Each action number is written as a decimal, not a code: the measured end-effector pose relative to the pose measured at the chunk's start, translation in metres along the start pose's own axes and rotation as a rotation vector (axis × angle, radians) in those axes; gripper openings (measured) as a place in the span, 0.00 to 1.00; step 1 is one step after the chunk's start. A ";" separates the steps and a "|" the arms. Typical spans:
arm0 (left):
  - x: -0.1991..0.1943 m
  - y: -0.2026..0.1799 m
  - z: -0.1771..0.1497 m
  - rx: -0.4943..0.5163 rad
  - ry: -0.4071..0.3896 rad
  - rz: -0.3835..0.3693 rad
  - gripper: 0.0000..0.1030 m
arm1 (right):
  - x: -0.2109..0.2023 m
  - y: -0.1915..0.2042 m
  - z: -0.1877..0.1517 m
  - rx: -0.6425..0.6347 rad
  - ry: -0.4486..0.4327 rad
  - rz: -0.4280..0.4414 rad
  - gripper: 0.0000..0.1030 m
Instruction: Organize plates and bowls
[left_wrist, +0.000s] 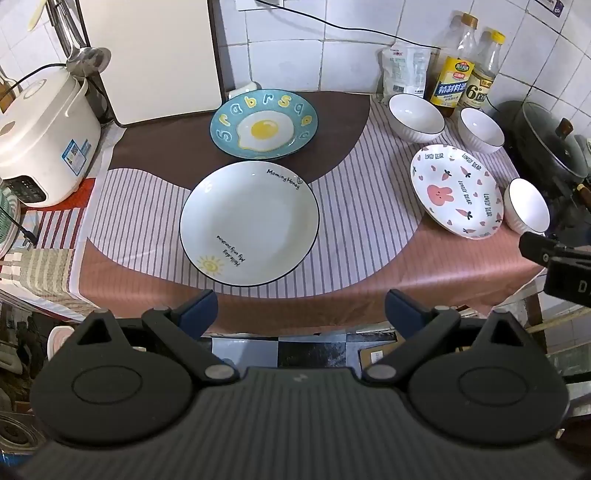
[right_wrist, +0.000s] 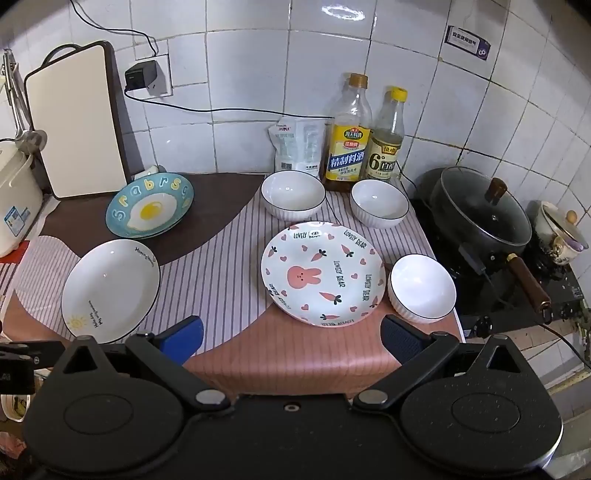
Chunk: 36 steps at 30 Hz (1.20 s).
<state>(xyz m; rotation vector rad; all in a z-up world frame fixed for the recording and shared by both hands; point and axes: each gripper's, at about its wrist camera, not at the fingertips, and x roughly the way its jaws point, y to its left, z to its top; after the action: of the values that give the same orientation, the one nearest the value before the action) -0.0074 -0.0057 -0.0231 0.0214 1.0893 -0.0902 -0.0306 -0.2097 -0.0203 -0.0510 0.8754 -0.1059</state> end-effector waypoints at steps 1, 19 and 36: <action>0.000 -0.001 -0.001 0.000 -0.001 -0.001 0.95 | -0.001 0.000 0.000 0.000 -0.003 0.002 1.00; -0.004 0.002 0.002 0.004 -0.006 -0.029 0.94 | -0.003 0.001 -0.002 0.004 -0.028 0.006 1.00; -0.014 0.029 0.010 -0.050 -0.147 -0.034 0.94 | -0.002 0.015 -0.004 0.030 -0.224 0.230 1.00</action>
<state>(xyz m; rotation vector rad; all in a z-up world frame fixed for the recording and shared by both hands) -0.0025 0.0236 -0.0063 -0.0480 0.9445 -0.0935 -0.0337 -0.1948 -0.0224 0.0654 0.6501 0.1002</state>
